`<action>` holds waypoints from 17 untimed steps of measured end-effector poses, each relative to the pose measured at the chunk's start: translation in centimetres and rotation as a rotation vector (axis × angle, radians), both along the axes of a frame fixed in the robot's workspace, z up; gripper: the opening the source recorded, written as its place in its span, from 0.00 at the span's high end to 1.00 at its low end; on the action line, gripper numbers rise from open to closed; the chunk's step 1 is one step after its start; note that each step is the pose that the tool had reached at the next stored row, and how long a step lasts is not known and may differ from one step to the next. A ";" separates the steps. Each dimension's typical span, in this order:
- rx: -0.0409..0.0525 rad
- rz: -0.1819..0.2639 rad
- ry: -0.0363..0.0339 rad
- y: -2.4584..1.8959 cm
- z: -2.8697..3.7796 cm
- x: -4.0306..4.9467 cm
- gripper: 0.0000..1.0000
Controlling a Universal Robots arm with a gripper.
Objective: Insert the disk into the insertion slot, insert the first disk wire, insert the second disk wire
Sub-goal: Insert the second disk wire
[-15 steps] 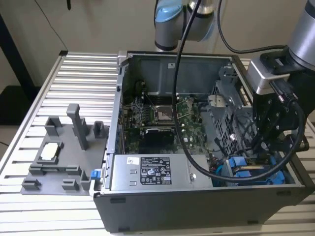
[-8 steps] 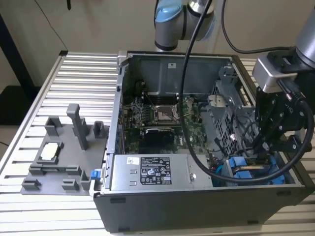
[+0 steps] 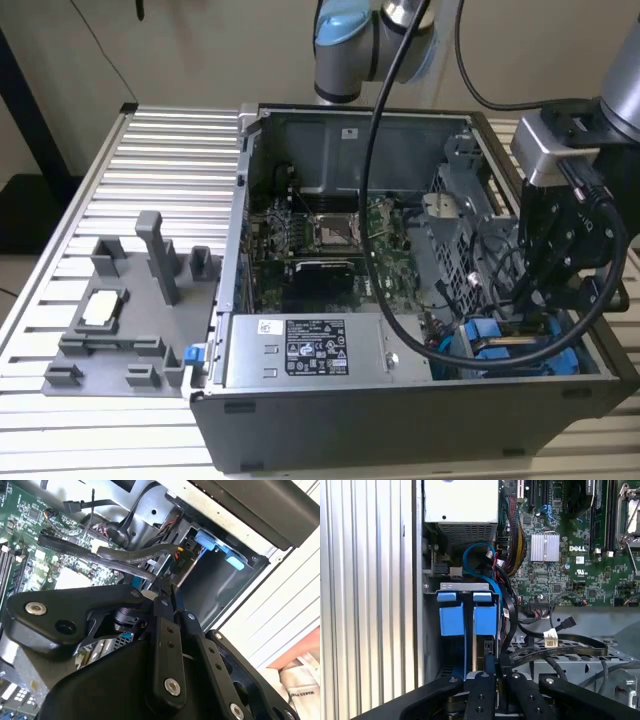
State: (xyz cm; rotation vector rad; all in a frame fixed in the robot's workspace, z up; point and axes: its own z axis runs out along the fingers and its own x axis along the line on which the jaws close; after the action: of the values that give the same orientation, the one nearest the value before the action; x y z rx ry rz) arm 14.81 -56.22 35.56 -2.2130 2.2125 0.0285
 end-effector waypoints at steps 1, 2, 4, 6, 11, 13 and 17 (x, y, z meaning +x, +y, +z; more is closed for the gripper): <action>0.0000 0.000 0.0000 0.00 0.00 0.00 0.85; 0.0000 -0.001 0.0001 -0.01 -0.02 0.00 0.85; 0.0003 -0.004 0.0001 -0.07 -0.13 0.00 0.85; -0.0001 -0.005 0.0001 -0.07 -0.22 0.00 0.85; -0.0001 -0.006 0.0001 -0.07 -0.18 0.02 0.85; 0.0001 -0.005 0.0001 -0.05 0.66 0.02 0.85; 0.0002 -0.006 0.0001 0.63 1.44 -0.16 0.85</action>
State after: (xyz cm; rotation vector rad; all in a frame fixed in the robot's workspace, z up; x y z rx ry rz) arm 14.65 -55.59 37.00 -2.2068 2.2185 0.0288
